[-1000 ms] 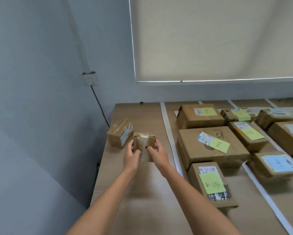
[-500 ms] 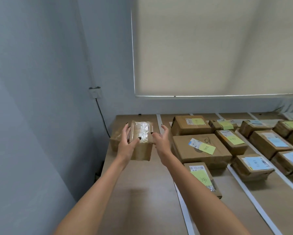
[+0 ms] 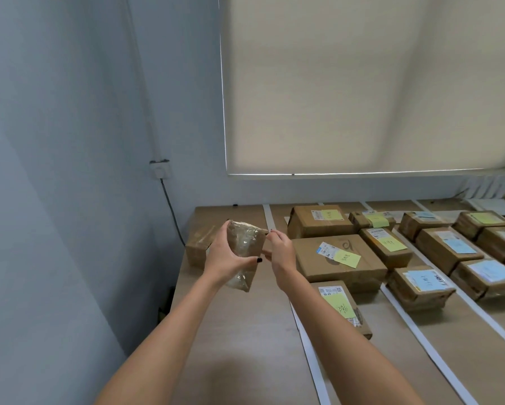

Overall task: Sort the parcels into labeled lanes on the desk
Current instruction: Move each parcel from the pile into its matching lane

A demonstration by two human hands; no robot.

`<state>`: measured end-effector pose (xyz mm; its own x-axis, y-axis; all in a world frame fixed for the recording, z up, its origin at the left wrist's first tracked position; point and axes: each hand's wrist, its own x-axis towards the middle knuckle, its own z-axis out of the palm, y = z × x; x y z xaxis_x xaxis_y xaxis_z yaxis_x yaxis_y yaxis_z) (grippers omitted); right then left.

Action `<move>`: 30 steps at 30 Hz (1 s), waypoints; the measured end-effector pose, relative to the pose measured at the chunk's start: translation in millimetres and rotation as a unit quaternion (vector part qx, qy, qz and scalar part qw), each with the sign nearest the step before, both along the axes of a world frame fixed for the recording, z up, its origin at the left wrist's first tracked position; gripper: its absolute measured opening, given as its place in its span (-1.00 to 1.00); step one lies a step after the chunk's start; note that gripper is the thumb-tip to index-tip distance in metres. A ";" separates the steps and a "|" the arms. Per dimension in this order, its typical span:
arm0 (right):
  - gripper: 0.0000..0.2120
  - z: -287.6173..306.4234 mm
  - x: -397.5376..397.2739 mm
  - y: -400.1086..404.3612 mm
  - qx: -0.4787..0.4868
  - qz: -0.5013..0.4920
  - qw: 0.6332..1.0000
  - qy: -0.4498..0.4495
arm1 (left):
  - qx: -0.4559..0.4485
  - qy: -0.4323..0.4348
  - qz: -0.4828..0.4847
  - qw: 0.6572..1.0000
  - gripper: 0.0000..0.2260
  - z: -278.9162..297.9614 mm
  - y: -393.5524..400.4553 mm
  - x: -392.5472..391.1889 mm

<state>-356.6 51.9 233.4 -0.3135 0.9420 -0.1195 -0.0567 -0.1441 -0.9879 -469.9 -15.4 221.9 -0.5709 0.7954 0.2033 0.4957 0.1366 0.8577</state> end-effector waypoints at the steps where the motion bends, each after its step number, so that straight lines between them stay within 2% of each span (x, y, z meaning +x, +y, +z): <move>1: -0.77 -0.1 0.6 -1.6 0.001 -0.001 1.000 -0.002 | -0.012 0.001 0.009 1.000 0.09 -1.6 -0.3 0.2; 5: -0.60 -2.1 -0.7 -5.9 0.002 0.009 1.000 -0.030 | -0.016 -0.015 0.058 0.998 0.16 -5.1 -2.5 2.5; 8: -0.58 -6.5 -0.6 -8.0 0.028 0.030 0.998 -0.038 | 0.005 -0.054 0.091 0.994 0.15 -2.7 -2.9 5.7; 12: -0.55 -13.2 1.9 -7.8 0.072 0.036 0.994 -0.068 | -0.001 -0.103 0.085 0.991 0.00 -0.6 -3.1 1.8; 15: -0.40 -20.2 7.2 -5.2 0.038 0.078 0.991 -0.101 | 0.002 -0.177 0.062 0.982 -0.18 1.9 -7.8 -2.3; 17: -0.24 -26.7 9.3 -1.5 -0.012 0.109 0.987 -0.116 | 0.010 -0.227 0.043 0.973 -0.22 3.7 -11.9 -2.1; 19: -0.39 -31.1 8.6 0.0 -0.056 0.141 0.984 -0.092 | 0.022 -0.290 0.033 0.956 -0.32 2.6 -14.0 -1.1; 22: -0.72 -36.6 3.6 -0.3 -0.076 0.158 0.984 -0.044 | 0.033 -0.373 0.005 0.927 -0.63 -3.1 -14.9 1.1; 24: -0.84 -37.5 2.8 -2.3 -0.070 0.164 0.984 -0.029 | 0.027 -0.413 -0.015 0.910 -0.63 -6.4 -16.3 3.9; 26: -0.83 -39.5 5.3 -5.1 -0.063 0.168 0.983 -0.028 | 0.023 -0.433 -0.027 0.901 -0.62 -11.1 -15.2 5.6; 30: -0.66 -51.3 22.2 -8.5 -0.042 0.154 0.987 -0.017 | 0.023 -0.434 -0.040 0.900 -0.58 -24.3 -5.4 12.9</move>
<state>-334.4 43.4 182.1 -0.5781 0.7890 -0.2081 0.0358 -0.2303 -0.9725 -457.0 -20.8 197.6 -0.4715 0.8432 -0.2581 -0.3574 0.0848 0.9301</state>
